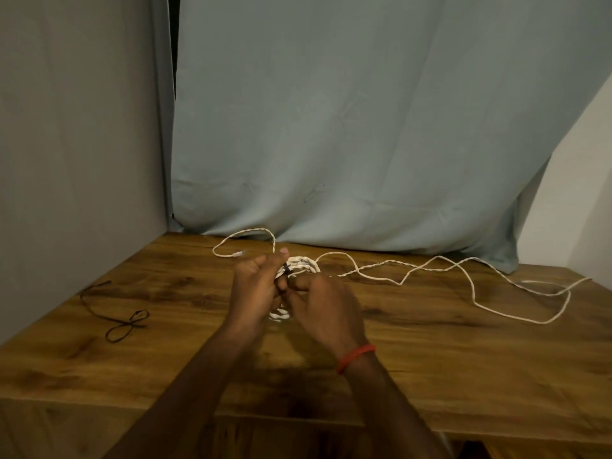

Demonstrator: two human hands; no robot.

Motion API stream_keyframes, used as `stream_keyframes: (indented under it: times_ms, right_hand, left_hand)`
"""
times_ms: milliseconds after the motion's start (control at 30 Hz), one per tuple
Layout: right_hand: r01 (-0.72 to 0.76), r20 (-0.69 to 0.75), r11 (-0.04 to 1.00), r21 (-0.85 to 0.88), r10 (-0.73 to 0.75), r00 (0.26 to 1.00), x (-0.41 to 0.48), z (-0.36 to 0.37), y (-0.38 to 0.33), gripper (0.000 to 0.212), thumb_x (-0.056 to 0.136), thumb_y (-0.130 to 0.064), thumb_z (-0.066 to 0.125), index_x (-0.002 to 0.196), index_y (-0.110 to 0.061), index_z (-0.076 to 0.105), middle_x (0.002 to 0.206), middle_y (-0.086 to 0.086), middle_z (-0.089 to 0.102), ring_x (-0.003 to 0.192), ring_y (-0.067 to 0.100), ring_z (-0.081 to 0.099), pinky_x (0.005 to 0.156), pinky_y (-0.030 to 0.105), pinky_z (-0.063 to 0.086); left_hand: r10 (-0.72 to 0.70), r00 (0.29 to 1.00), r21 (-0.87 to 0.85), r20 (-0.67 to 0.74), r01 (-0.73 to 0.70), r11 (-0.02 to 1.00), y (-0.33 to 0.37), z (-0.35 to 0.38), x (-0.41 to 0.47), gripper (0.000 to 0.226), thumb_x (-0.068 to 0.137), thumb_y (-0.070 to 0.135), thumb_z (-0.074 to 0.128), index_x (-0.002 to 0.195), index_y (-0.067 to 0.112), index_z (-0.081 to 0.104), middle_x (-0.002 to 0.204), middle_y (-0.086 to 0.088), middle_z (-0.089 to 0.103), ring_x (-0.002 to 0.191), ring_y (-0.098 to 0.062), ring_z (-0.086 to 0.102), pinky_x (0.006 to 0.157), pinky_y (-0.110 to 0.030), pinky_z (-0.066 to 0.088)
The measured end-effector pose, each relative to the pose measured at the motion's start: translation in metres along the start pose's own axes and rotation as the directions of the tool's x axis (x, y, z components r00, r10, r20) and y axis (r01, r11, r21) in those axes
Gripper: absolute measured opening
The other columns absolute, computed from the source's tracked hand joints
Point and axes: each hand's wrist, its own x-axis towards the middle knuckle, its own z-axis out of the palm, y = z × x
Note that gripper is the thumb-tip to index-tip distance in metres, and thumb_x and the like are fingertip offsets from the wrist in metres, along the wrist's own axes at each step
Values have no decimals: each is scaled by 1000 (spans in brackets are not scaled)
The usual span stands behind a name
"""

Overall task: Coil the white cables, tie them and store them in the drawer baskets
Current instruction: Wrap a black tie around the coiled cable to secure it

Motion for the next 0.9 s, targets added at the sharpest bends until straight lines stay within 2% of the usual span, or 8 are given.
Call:
stream_keyframes:
  times_ms: [100, 233, 367, 467, 600, 700, 833, 900]
  right_hand:
    - [-40, -34, 987, 157, 46, 998, 17, 2, 5, 28, 87, -56, 52, 92, -41, 75, 78, -10, 73, 70, 9, 63, 62, 32, 52]
    - [-120, -65, 969, 215, 137, 988, 36, -2, 6, 25, 79, -42, 62, 65, -21, 62, 62, -5, 64, 63, 10, 59, 58, 33, 48]
    - [-129, -12, 980, 150, 132, 991, 63, -5, 18, 22, 77, -35, 68, 63, -18, 65, 60, 1, 65, 64, 19, 63, 60, 35, 50]
    - [-115, 29, 950, 289, 112, 993, 83, -5, 34, 6, 80, -27, 75, 78, -22, 74, 55, -5, 66, 59, 12, 67, 60, 29, 53]
    - [-216, 237, 666, 714, 61, 970, 110, -3, 53, 10, 90, -8, 71, 99, -6, 76, 73, 12, 74, 59, 12, 66, 54, 19, 47]
    - [-288, 353, 553, 782, -13, 935, 119, 8, 70, 13, 92, -1, 65, 101, 3, 74, 76, 9, 74, 56, 8, 60, 52, 16, 45]
    - [-271, 317, 398, 877, -54, 947, 117, 29, 89, 19, 89, 9, 62, 101, 0, 74, 86, 15, 76, 66, 16, 70, 62, 20, 56]
    - [-211, 241, 363, 908, -37, 970, 116, 34, 91, 17, 89, 7, 65, 98, -3, 75, 84, 16, 76, 65, 17, 70, 61, 22, 57]
  left_hand:
    - [-49, 999, -80, -2, 49, 996, -3, 2, 24, 28, 96, 23, 63, 72, 9, 59, 51, -5, 49, 36, -10, 38, 35, -16, 24]
    - [-47, 998, -84, 34, 49, 995, -17, 9, 47, 26, 95, 25, 66, 75, 9, 61, 53, -5, 52, 34, -10, 39, 37, -17, 28]
    - [-6, 1000, -54, 26, 7, 999, -25, 18, 75, 33, 95, 27, 67, 69, 8, 58, 51, -7, 51, 38, -14, 35, 38, -18, 25]
    - [10, 1000, -27, -7, -11, 1000, -33, 21, 96, 34, 95, 28, 68, 69, 7, 63, 56, -11, 55, 48, -17, 40, 39, -19, 30]
    - [-11, 1000, -32, -3, 11, 999, -50, 24, 114, 28, 95, 28, 67, 75, 9, 68, 59, -9, 62, 49, -21, 55, 41, -18, 35]
    - [-29, 999, -48, -15, 28, 998, -69, 23, 123, 30, 91, 35, 71, 76, 9, 72, 71, -18, 59, 65, -28, 52, 48, -22, 34]
    - [-11, 1000, -71, -16, 10, 997, -83, 26, 130, 26, 94, 28, 68, 75, 11, 72, 66, -14, 59, 54, -21, 52, 39, -21, 36]
    - [23, 1000, -103, -1, -23, 994, -83, 27, 130, 27, 95, 27, 66, 79, 8, 72, 68, -13, 63, 56, -23, 57, 44, -23, 42]
